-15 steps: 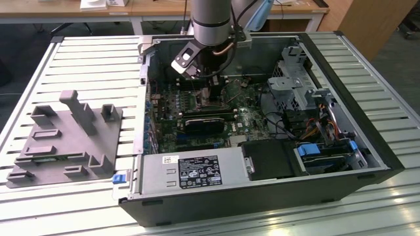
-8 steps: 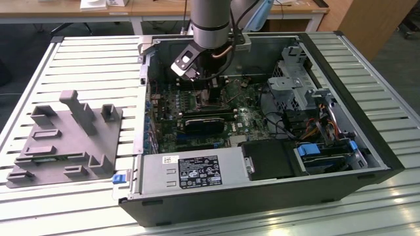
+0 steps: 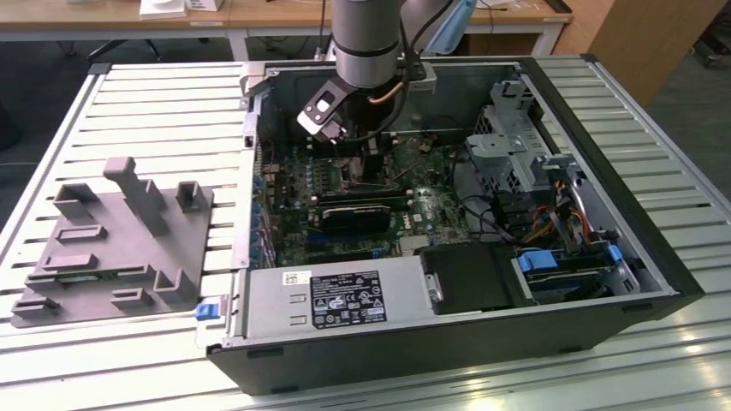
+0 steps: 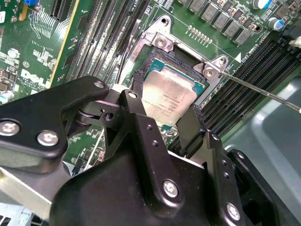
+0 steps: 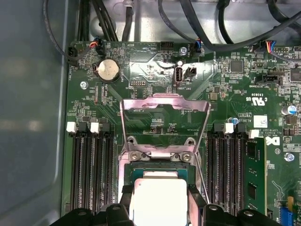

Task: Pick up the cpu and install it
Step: 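Place the cpu into insertion slot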

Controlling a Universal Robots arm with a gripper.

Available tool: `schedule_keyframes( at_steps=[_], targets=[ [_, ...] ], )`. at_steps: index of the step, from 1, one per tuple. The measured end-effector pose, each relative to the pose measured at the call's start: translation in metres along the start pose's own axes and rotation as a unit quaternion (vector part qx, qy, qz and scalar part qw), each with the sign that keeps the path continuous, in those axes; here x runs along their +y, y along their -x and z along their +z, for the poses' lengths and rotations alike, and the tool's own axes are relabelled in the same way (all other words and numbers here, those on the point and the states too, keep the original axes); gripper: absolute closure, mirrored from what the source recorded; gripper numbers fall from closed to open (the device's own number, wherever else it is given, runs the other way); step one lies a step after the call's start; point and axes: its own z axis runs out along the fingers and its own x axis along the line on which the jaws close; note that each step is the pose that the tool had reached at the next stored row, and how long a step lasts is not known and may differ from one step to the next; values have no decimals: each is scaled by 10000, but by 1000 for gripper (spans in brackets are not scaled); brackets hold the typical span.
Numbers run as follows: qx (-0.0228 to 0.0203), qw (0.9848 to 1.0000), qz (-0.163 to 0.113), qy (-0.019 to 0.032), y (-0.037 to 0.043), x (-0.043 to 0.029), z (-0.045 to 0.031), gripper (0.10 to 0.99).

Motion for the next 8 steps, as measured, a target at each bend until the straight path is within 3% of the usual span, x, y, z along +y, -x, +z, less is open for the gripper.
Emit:
schedule_keyframes(
  at_steps=[8],
  targets=[
    [1, 10000, 15, 1, 0, -3, 36, 549]
  ],
)
